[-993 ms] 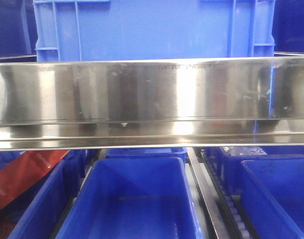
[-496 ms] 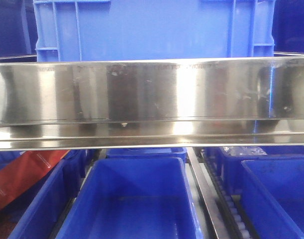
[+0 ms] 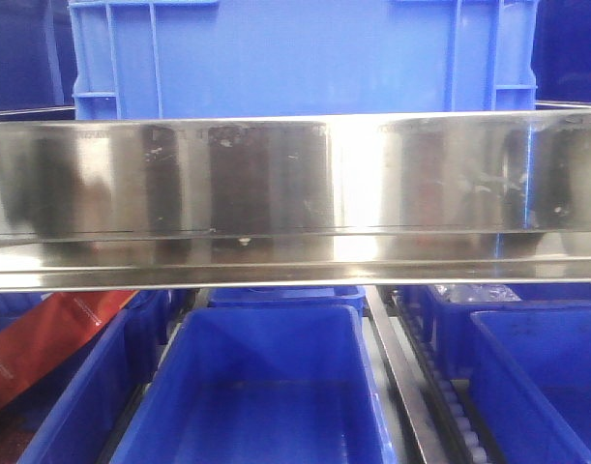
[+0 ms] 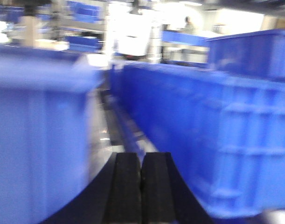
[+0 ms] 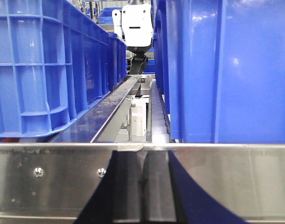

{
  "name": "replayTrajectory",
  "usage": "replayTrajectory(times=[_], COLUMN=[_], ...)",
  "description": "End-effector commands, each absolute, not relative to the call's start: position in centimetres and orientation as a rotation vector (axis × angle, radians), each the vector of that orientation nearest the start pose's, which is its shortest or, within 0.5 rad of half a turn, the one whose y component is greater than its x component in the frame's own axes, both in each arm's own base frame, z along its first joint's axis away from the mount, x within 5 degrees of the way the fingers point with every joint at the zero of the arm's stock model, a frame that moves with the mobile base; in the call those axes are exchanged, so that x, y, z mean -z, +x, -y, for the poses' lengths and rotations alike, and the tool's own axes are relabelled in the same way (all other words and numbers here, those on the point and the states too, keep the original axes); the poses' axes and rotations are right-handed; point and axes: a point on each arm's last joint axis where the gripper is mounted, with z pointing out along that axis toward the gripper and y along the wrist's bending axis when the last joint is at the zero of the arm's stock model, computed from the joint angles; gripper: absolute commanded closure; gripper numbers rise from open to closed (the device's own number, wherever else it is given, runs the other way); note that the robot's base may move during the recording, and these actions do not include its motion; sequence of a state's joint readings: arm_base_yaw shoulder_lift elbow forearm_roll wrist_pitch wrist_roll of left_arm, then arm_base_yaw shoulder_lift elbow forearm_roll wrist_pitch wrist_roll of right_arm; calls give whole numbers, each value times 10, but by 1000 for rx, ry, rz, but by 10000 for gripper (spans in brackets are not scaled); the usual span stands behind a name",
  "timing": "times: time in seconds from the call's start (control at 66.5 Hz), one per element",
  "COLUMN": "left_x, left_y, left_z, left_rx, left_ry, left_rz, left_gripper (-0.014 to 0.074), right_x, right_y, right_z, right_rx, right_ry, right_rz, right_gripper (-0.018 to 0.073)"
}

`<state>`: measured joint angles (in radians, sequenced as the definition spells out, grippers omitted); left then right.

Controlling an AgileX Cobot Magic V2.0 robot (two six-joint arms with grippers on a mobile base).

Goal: Place valve from conveyor to right shelf box

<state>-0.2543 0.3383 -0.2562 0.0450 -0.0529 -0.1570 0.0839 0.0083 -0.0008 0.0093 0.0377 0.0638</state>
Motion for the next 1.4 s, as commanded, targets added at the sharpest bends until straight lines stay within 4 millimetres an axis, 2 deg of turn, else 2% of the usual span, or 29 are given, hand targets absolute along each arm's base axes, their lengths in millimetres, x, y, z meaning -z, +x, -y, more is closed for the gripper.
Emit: replayTrajectory(times=[0.0,0.241,0.376,0.632,1.384], left_x=[-266,-236,-215,-212,-212], left_y=[77,58,56,56,56], left_z=[17,8,6,6,6], left_rx=[263,187,124,70,97], left_ry=[79,25,44,89,65], left_rz=[-1502,-1467,-1469,-1495,-1495], left_gripper=[707,707,707,707,707], right_x=[-211,-211,-211,-211,-211], right_y=[56,56,56,56,56], right_z=[-4,-4,-4,-4,-4], right_rx=[-122,-122,-122,-123,-123], right_ry=[-3,-3,-3,-3,-3], right_rz=[-1510,-1510,-1510,-1507,-1507], right_gripper=[721,721,721,721,721])
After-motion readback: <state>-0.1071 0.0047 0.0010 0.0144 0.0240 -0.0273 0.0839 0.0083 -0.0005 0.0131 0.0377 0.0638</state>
